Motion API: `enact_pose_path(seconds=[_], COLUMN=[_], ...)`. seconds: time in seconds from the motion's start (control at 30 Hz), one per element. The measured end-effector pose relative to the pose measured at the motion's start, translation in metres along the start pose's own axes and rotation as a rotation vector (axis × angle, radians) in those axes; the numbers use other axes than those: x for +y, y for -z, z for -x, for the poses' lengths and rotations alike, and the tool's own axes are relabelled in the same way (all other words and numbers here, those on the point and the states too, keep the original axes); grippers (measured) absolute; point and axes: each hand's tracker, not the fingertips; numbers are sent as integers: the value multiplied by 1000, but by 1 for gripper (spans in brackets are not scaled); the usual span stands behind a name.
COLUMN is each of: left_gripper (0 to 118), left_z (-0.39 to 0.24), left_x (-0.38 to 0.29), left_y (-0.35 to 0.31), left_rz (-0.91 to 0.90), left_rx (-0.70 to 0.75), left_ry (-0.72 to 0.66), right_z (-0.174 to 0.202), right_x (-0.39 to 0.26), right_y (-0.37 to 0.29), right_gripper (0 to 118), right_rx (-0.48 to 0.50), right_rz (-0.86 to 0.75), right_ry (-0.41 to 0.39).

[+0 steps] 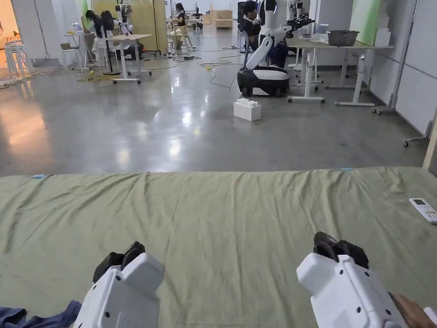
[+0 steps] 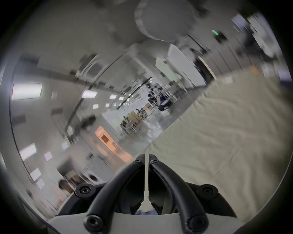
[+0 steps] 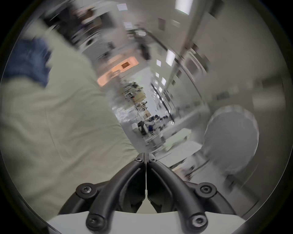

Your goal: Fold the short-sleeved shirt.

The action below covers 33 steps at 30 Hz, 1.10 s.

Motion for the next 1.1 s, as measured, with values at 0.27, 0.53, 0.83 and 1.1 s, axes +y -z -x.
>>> enact_pose_path(seconds=[0.27,0.53,0.83,1.1], left_gripper=[4,4,4,4], left_z=[4,39,53,72], left_x=[-19,-37,-30,-88], left_y=[18,14,-3,5], left_rz=[20,30,-7,283], left_rx=[-18,17,-10,-102], left_ry=[-210,-1135,-1192,-1026], right_z=[-19,-17,-28,-20], right_x=[8,-43,-55,-41], right_y=[-19,23,10,13], right_gripper=[1,1,1,1], right_rx=[14,22,-67,-30], right_rz=[49,223,245,243], right_ry=[191,1107,1364,1269])
